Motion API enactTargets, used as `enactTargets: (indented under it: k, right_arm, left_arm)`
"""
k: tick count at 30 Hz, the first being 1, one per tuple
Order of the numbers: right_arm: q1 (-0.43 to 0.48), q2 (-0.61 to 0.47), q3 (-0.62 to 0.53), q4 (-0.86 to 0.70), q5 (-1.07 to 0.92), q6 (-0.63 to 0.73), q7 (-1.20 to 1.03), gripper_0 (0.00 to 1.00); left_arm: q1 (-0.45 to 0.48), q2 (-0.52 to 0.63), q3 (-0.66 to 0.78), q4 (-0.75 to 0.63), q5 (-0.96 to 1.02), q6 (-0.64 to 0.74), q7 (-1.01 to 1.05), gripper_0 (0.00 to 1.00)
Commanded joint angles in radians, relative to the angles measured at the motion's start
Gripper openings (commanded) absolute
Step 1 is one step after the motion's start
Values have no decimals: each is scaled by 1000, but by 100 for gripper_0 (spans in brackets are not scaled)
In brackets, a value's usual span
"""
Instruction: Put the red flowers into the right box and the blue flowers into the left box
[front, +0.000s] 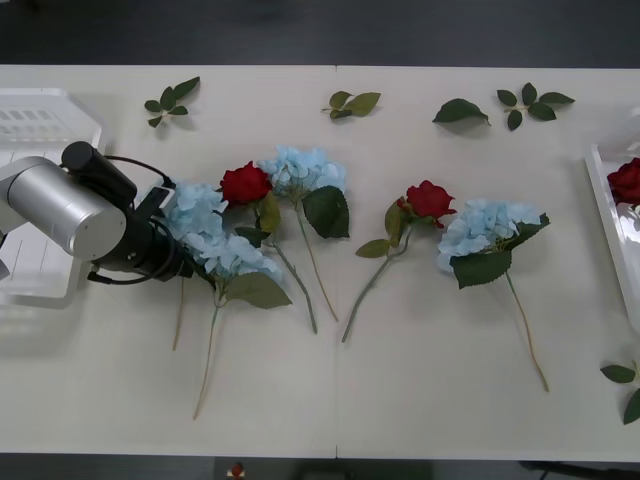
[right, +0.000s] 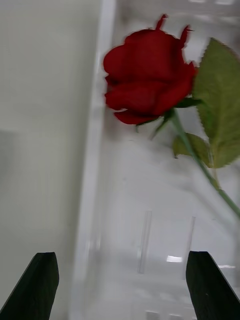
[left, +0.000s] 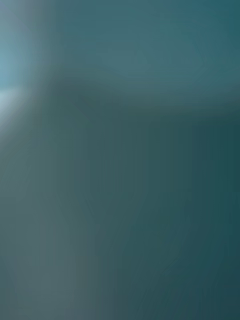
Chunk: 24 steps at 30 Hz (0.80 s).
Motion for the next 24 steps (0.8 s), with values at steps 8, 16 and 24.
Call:
enactTargets:
  k: [8,16,24]
  right_arm:
    - [-69,-18,-27,-397,338,197,-562,74]
    - [-78,118,-24,-606,674,387,-786,74]
    - [-78,219,87,-701,922,436,-826,74]
  left_arm:
    - [-31,-12,-44,-13,-54,-9,9,100]
    - [-31,-13,-58,-14,-56,-9,7,100]
    - [-29,-13,-77,-20,-63,-24,10,100]
